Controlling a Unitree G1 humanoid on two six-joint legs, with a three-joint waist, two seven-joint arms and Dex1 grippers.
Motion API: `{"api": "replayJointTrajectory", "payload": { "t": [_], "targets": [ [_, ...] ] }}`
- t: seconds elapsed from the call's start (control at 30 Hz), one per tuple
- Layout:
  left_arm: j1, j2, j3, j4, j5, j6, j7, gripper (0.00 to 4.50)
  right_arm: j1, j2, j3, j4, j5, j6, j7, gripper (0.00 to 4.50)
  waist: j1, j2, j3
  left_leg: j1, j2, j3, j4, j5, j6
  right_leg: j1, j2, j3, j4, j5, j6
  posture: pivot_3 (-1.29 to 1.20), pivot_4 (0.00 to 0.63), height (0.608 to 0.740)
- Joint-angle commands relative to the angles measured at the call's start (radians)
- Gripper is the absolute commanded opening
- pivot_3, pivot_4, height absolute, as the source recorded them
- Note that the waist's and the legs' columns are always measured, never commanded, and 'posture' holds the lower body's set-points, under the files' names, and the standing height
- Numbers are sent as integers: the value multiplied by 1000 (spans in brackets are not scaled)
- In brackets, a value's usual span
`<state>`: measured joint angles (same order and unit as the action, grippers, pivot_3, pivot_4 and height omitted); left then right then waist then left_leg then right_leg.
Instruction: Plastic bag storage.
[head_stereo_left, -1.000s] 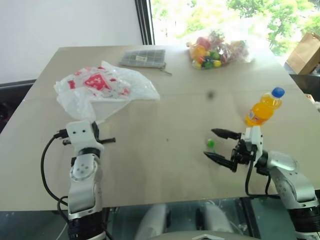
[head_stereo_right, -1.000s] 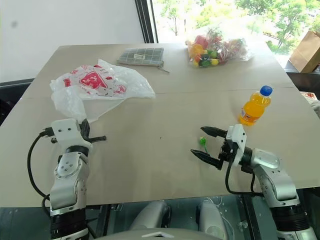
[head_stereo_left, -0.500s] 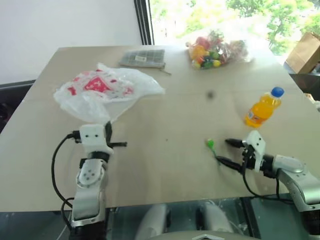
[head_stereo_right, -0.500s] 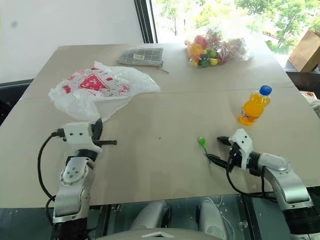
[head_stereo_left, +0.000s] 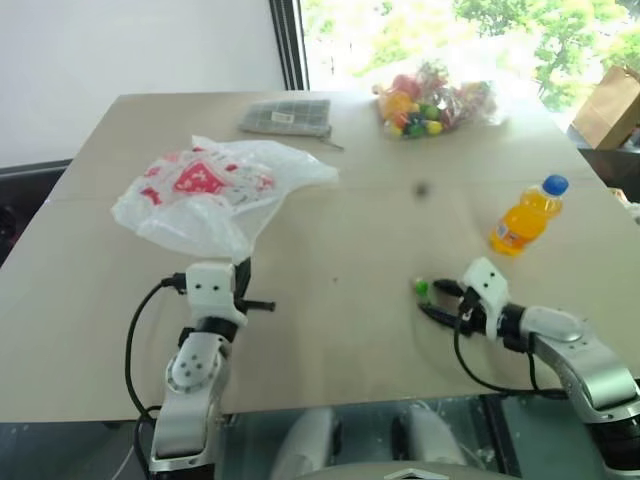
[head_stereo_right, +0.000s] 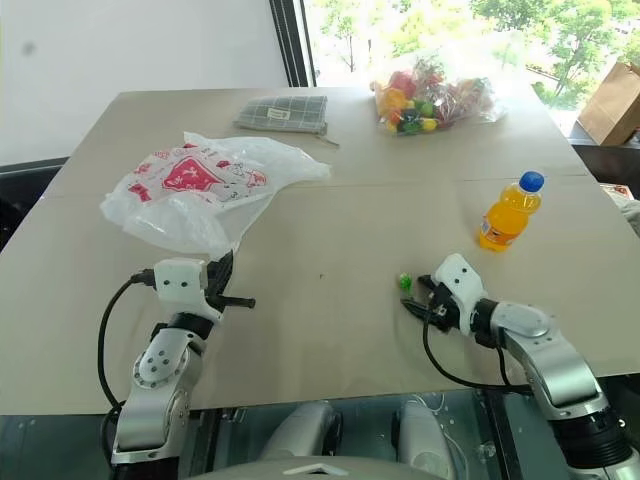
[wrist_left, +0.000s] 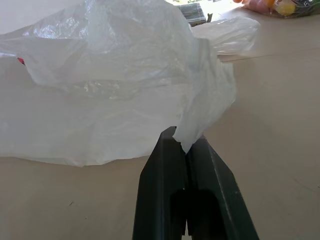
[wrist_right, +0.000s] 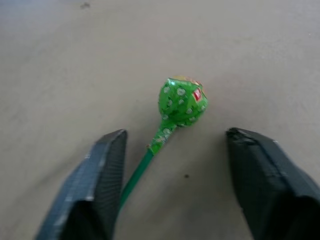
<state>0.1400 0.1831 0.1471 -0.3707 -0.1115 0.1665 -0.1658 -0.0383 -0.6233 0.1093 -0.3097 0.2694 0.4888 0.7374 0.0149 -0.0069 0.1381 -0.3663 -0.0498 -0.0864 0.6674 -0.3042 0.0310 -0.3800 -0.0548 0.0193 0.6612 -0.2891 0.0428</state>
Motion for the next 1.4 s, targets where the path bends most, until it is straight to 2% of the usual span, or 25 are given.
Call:
{"api": "replayJointTrajectory", "payload": {
  "t": [0.03, 0.13, 0.27, 0.37, 0.5, 0.63, 0.7, 0.8, 0.9, 1.03, 1.2, 1.4],
  "targets": [
    [-31, 1, 4, -65, -37, 15, -8, 0, 28, -44, 20, 46, -36, -21, 40, 1137, 1, 0, 0, 0, 0, 0, 0, 0, 0, 0, 0, 0, 0, 0, 0, 0, 150, 740],
    [-40, 21, -35, -75, -30, 19, -42, 0, 5, -37, 19, 66, -41, -44, 34, 63, 0, -1, 0, 0, 0, 0, 0, 0, 0, 1, 0, -1, 0, 0, 0, 0, 150, 740],
    [-45, 54, -94, -104, -20, 26, -89, 0, -62, 1, 22, 89, -34, -37, 16, 63, -3, -1, 0, 1, 0, 0, 0, 0, 0, 2, 0, 0, 0, 0, 0, 0, 150, 740],
    [-39, 102, -171, -141, -43, 35, -187, 0, -215, 41, 55, 139, -50, -64, 39, 63, -20, 1, 3, 2, 0, 1, 0, 0, 0, 2, 1, 1, 1, 0, 0, 0, 150, 740],
    [2, 155, -210, -154, -67, 23, -272, 0, -448, 122, 138, 324, -118, -154, 81, 63, -35, 4, 6, 2, 0, 1, 0, 0, 0, 0, 1, 1, 2, 0, 0, 0, 150, 740],
    [70, 198, -235, -182, -86, 5, -341, 0, -623, 206, 268, 522, -200, -256, 194, 63, -31, 5, 6, 1, 1, 1, -2, 0, -1, -2, 2, 2, 0, 0, 0, 0, 150, 740],
    [105, 210, -242, -181, -79, -16, -354, 0, -679, 251, 310, 591, -216, -271, 239, 63, -31, 5, 6, -3, 0, 1, -2, 0, -1, -5, 1, 2, -1, 0, 0, 0, 150, 740],
    [149, 206, -249, -173, -72, -49, -356, 0, -743, 307, 378, 667, -246, -315, 324, 63, -27, 5, 6, -18, -1, -1, 3, 1, -1, -19, 0, 0, 2, 0, 0, 0, 150, 740],
    [168, 191, -246, -162, -70, -66, -346, 0, -794, 368, 415, 744, -283, -387, 342, 63, -30, 5, 6, -18, -2, 0, 3, 1, -1, -19, 0, 0, 2, 0, 0, 0, 150, 740],
    [182, 176, -240, -157, -63, -81, -330, 0, -858, 478, 400, 839, -283, -426, 343, 63, -36, 6, 7, -15, -1, -1, 2, 1, -2, -18, 1, 0, 4, 0, 0, 0, 150, 740],
    [238, 177, -246, -177, -72, -91, -335, 0, -958, 614, 368, 1006, -316, -455, 252, 63, -37, 6, 7, -15, -1, -1, 2, 2, -2, -19, 1, 1, 4, 0, 0, 0, 150, 740],
    [278, 189, -247, -199, -75, -87, -341, 0, -1068, 759, 180, 1202, -243, -396, 26, 63, -37, 7, 8, -16, -1, 0, 2, 2, -2, -22, 1, 1, 6, 0, 0, 0, 150, 740]
  ]
}}
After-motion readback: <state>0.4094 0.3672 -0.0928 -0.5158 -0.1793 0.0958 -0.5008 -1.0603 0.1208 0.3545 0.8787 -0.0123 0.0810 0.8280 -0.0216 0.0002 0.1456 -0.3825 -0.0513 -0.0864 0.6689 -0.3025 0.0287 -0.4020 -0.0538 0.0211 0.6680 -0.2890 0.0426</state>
